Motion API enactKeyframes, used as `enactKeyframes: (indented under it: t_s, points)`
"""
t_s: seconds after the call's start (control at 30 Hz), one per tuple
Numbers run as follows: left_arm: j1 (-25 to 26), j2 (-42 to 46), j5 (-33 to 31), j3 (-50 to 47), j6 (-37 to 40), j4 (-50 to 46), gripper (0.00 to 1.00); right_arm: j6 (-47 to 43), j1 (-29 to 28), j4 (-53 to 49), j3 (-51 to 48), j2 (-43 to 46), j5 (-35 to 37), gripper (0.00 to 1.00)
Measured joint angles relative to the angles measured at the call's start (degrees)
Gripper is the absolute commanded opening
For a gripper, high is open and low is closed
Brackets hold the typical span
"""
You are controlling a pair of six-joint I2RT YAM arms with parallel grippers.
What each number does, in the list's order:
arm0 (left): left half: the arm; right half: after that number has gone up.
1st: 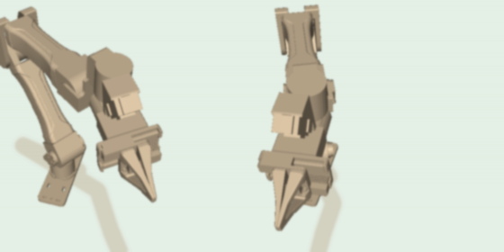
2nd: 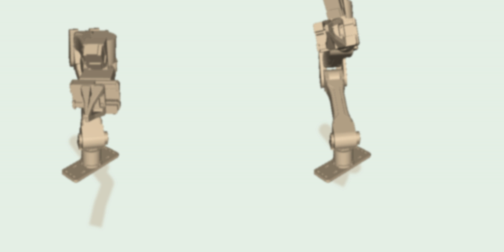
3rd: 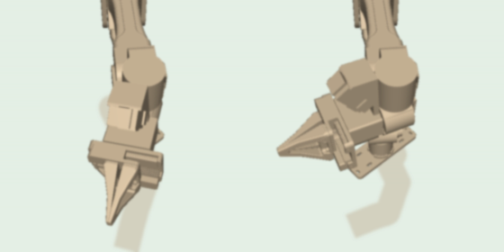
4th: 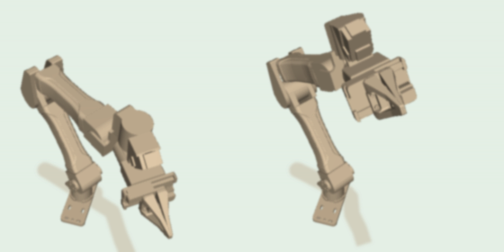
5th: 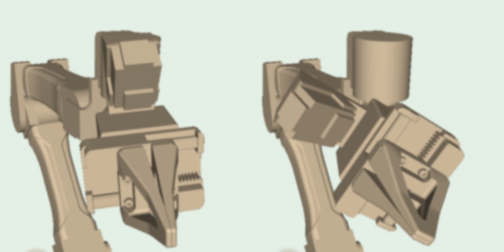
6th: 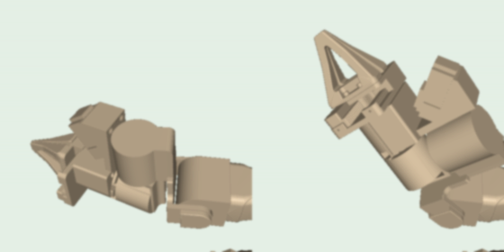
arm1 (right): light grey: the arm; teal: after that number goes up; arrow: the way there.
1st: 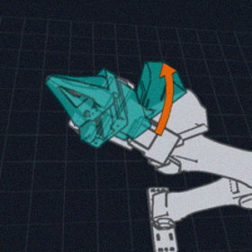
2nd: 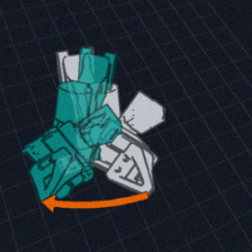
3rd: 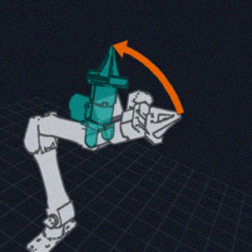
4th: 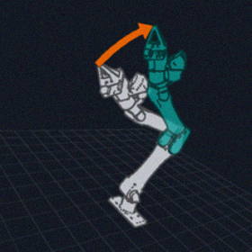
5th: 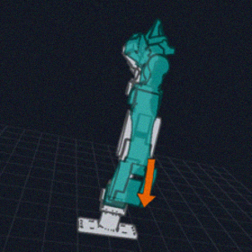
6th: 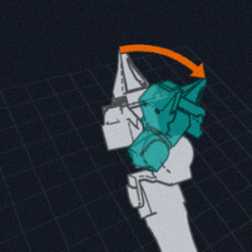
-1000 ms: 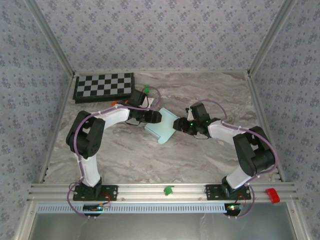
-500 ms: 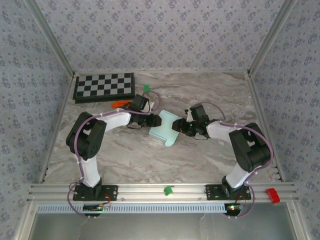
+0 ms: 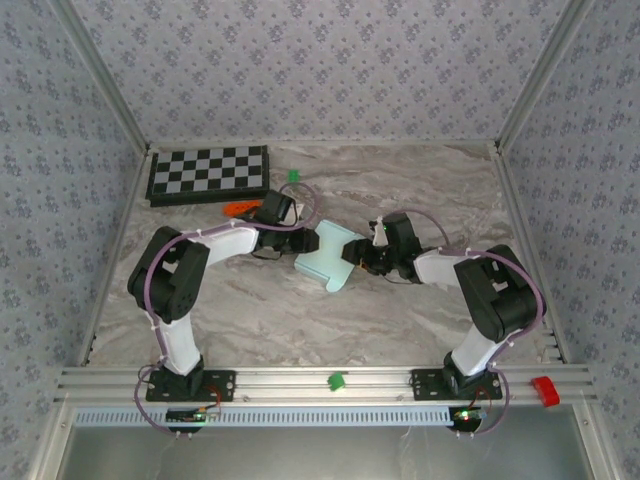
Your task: Fold the paper box
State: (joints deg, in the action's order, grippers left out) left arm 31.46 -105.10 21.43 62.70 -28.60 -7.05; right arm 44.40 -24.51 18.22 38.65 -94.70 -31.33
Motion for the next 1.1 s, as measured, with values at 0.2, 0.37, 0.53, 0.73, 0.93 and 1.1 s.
enactKeyframes:
  t_s: [0.2,0.37,0.53,0.73,0.93,1.1]
  points:
    - [-0.4,0.0,0.7,-0.9,-1.7,2.4,0.43,2.2,0.0,5.2,-0.7,0.0,-0.4,0.53]
    - [-0.5,0.0,1.8,-1.7,-3.3,4.9,0.47,3.0,-0.2,7.8,-0.7,0.4,-0.6,0.52]
    - [-0.7,0.0,2.9,-2.7,-5.0,7.2,0.49,2.8,-0.7,6.5,-0.3,1.6,0.1,0.52]
    - [-1.1,0.0,3.7,-3.4,-6.8,9.8,0.50,1.3,-1.4,1.7,2.6,3.5,2.0,0.52]
    - [-1.4,0.0,4.1,-4.0,-8.0,11.7,0.51,-1.2,-2.0,-3.5,6.5,5.8,3.6,0.53]
    - [-1.5,0.0,5.2,-4.8,-8.6,12.4,0.51,-2.9,-2.6,-5.4,10.1,5.8,3.5,0.53]
